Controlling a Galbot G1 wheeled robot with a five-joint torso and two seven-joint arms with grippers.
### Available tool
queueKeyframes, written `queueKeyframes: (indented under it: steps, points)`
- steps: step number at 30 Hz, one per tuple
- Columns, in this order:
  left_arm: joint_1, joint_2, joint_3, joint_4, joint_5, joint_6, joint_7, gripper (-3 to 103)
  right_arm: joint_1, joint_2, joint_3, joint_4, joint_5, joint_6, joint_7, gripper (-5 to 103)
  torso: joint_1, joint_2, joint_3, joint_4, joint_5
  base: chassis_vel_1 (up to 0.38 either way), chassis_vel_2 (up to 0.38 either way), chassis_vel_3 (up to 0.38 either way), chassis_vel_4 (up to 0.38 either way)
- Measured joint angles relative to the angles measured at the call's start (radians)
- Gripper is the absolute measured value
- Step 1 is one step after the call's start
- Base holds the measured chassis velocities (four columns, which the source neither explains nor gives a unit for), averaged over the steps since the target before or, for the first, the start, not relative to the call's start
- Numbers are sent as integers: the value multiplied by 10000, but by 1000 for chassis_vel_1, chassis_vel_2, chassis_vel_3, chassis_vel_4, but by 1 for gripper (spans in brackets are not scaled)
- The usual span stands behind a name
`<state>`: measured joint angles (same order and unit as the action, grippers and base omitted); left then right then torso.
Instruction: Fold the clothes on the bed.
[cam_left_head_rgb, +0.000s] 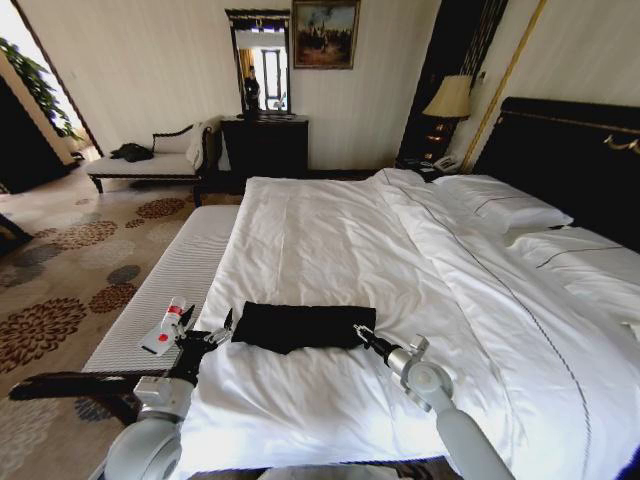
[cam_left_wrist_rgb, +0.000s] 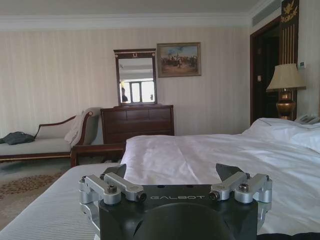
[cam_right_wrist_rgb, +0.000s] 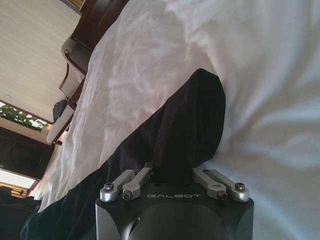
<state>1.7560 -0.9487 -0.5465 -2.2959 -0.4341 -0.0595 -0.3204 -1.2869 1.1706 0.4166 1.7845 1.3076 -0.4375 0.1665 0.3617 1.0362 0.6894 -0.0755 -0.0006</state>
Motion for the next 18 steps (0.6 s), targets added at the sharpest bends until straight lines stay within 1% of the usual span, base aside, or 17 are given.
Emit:
queueKeyframes:
  steps: [1, 3, 4, 5, 11, 13, 16, 18]
  points:
    - [0, 0, 0, 0, 0, 0, 0, 100, 0, 0, 0, 0, 0, 0, 0, 22, 0, 0, 0, 0, 0, 0, 0, 0, 0]
    - [0, 0, 0, 0, 0, 0, 0, 100, -39, 10, 1, 2, -38, 7, -1, 12, 0, 0, 0, 0, 0, 0, 0, 0, 0]
    - [0, 0, 0, 0, 0, 0, 0, 100, -48, 17, 7, 2, -50, 17, -13, 12, 0, -1, 0, 0, 0, 0, 0, 0, 0]
    - [0, 0, 0, 0, 0, 0, 0, 100, -56, 28, 17, 1, -61, 26, -38, 8, 0, 0, 0, 0, 0, 0, 0, 0, 0]
    - [0, 0, 0, 0, 0, 0, 0, 100, -91, 83, 68, 46, -187, 30, -134, 8, 0, 0, 0, 0, 0, 0, 0, 0, 0]
    - [0, 0, 0, 0, 0, 0, 0, 100, -146, 166, 92, 145, -416, 2, -138, 8, 0, 0, 0, 0, 0, 0, 0, 0, 0]
    - [0, 0, 0, 0, 0, 1, 1, 100, -235, 303, 154, 344, -645, -107, -66, 8, 0, 0, 0, -1, 0, 0, 0, 0, 0]
    - [0, 1, 0, 0, 0, 0, 2, 100, -363, 478, 276, 659, -731, -320, 173, 8, 0, 0, 0, 1, 1, 0, 0, 0, 0]
